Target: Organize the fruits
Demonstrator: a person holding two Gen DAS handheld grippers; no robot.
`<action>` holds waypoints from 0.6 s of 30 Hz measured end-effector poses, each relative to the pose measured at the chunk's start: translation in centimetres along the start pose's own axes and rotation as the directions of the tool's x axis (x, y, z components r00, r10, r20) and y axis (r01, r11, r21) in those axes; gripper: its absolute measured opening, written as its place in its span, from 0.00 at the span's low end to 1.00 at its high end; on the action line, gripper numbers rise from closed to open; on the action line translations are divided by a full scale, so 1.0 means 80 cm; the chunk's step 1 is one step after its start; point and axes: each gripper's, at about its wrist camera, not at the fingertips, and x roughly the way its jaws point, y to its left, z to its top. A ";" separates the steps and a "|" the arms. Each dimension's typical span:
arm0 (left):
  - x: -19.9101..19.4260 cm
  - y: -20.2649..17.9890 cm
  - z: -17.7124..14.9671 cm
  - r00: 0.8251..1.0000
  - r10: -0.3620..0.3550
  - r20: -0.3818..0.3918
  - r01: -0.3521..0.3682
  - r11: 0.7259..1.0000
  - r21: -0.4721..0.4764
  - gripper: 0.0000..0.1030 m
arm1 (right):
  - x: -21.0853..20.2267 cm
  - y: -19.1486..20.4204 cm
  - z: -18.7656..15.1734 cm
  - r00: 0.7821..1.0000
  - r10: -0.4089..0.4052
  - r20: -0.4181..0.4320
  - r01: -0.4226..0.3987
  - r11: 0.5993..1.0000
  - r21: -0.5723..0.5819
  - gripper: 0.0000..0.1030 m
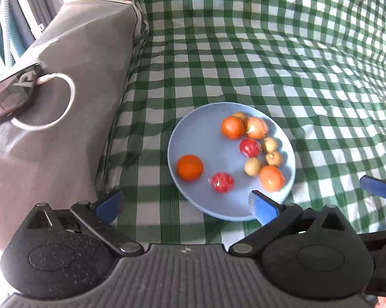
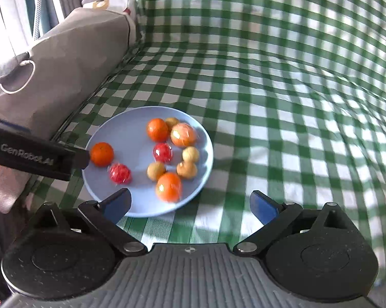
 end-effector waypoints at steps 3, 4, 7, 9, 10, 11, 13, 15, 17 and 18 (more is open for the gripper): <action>-0.023 -0.001 -0.017 1.000 0.016 0.027 -0.016 1.000 0.008 1.00 | -0.026 0.009 -0.015 1.000 -0.006 0.028 0.005 1.000 0.003 0.96; -0.030 -0.002 -0.022 0.999 0.019 0.036 -0.020 1.000 0.012 1.00 | -0.034 0.012 -0.019 0.999 -0.006 0.039 0.006 1.000 -0.001 0.97; -0.047 -0.006 -0.035 0.998 0.023 0.052 -0.024 1.000 0.018 1.00 | -0.051 0.020 -0.028 0.998 -0.005 0.063 0.006 1.000 -0.019 0.97; -0.057 -0.006 -0.043 0.997 0.036 0.069 -0.037 0.999 0.012 1.00 | -0.060 0.024 -0.031 0.997 -0.012 0.076 0.014 0.999 -0.034 0.97; -0.061 -0.006 -0.045 0.996 0.043 0.076 -0.044 0.999 0.008 1.00 | -0.064 0.025 -0.032 0.997 -0.013 0.082 0.016 0.999 -0.036 0.97; -0.064 -0.006 -0.047 0.995 0.049 0.083 -0.049 0.999 0.002 1.00 | -0.068 0.026 -0.034 0.996 -0.012 0.088 0.016 0.999 -0.038 0.97; -0.068 -0.005 -0.049 0.994 0.065 0.091 -0.064 0.998 -0.014 1.00 | -0.074 0.026 -0.036 0.996 -0.014 0.094 0.018 0.999 -0.039 0.97; -0.073 -0.005 -0.050 0.990 0.102 0.096 -0.101 0.995 -0.019 1.00 | -0.079 0.027 -0.037 0.995 -0.016 0.098 0.020 0.999 -0.040 0.97; -0.074 -0.004 -0.049 0.986 0.134 0.097 -0.135 0.991 -0.002 1.00 | -0.084 0.028 -0.038 0.994 -0.018 0.107 0.023 0.999 -0.045 0.97; -0.074 -0.004 -0.047 0.986 0.143 0.091 -0.144 0.990 0.008 1.00 | -0.086 0.029 -0.038 0.994 -0.018 0.112 0.023 0.999 -0.048 0.97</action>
